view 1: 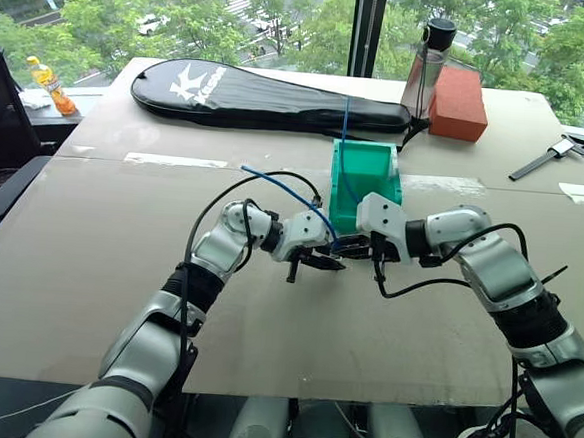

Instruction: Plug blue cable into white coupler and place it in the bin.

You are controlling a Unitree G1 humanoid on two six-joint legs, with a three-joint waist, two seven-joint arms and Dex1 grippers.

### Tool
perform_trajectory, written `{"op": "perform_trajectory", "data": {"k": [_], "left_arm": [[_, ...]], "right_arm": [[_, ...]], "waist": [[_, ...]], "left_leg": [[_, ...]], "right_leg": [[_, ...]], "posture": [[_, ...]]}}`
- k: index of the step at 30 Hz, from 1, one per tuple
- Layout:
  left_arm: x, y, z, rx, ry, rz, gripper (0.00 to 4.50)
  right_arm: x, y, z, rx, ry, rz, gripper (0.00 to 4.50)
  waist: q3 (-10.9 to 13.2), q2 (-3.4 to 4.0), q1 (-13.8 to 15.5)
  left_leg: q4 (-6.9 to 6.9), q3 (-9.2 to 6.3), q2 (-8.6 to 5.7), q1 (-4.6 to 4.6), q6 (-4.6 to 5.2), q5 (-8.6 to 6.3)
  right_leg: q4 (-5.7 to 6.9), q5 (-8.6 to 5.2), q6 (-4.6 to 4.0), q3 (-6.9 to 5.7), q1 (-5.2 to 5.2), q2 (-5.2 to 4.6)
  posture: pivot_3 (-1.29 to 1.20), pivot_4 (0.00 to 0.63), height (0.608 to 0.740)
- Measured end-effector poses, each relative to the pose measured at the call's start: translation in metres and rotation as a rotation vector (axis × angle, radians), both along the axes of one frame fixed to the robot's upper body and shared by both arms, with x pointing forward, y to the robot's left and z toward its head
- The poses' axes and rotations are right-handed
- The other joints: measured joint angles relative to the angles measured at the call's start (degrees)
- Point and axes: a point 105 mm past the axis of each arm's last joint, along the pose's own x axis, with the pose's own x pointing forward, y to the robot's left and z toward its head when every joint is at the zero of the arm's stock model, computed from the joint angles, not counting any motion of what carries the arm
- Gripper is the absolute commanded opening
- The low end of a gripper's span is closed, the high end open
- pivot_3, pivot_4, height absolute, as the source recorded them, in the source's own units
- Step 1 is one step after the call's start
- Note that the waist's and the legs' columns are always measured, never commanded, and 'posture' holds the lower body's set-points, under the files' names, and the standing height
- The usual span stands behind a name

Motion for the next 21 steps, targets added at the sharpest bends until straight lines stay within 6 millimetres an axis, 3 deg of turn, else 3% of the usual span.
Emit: {"op": "perform_trajectory", "data": {"k": [12, 19, 21], "left_arm": [[0.000, 0.000, -0.001, 0.005, -0.001, 0.002, 0.39], [0.000, 0.000, -0.003, 0.010, 0.002, 0.005, 0.39], [0.001, 0.001, -0.004, 0.007, 0.007, 0.015, 0.39]], "right_arm": [[0.009, -0.004, -0.007, 0.017, 0.062, -0.084, 0.00], [0.008, -0.005, -0.012, 0.014, 0.006, -0.059, 0.00], [0.011, -0.002, -0.015, 0.043, -0.027, -0.059, 0.69]], "waist": [[-0.3, 0.14, 0.0], [-0.4, 0.16, 0.0], [-0.4, 0.10, -0.2]], "left_leg": [[0.00, 0.01, 0.00, 0.04, 0.00, 0.00], [-0.03, 0.01, 0.00, 0.25, 0.00, -0.01], [-0.08, 0.05, 0.03, 0.44, 0.00, -0.01]], "right_leg": [[-0.01, -0.01, -0.01, 0.01, 0.04, -0.01], [-0.03, -0.03, 0.01, 0.00, 0.25, -0.01], [-0.02, -0.14, 0.18, 0.03, 0.38, 0.00]], "posture": [[0.00, 0.150, 0.740], [0.00, 0.150, 0.740], [0.00, 0.150, 0.740]]}}
